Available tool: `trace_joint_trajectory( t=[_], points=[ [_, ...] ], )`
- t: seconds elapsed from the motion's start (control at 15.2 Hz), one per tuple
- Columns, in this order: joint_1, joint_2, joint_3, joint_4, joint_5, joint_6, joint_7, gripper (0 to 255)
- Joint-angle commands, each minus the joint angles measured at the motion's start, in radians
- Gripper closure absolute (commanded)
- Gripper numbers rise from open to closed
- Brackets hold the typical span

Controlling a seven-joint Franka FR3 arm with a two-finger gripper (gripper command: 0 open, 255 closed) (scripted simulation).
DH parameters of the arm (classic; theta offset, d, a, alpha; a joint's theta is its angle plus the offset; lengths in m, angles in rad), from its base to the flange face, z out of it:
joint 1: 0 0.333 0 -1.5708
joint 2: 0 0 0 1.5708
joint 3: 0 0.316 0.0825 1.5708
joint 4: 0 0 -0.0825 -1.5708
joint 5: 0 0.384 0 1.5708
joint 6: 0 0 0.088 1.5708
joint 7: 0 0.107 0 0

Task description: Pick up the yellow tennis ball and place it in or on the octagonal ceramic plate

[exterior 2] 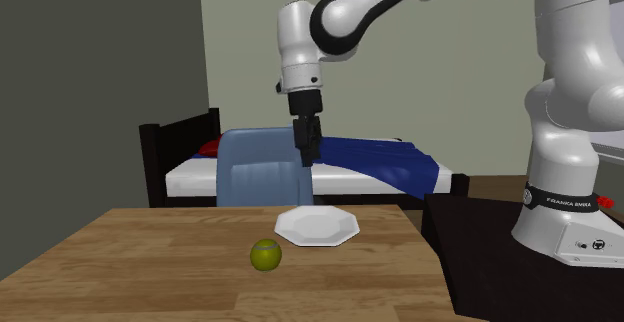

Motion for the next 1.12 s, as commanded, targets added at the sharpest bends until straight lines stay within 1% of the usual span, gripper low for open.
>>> trace_joint_trajectory(
  t=[0.0,0.46,0.86,1.06],
  points=[
    [0.005,0.071,0.004,0.052,0.003,0.005,-0.004,0],
    [0.039,0.351,0.019,0.292,0.003,-0.003,-0.003,0],
    [0.077,0.600,0.030,0.558,0.000,-0.057,-0.002,0],
    [0.080,0.614,0.030,0.539,0.000,-0.024,-0.002,0]
  ],
)
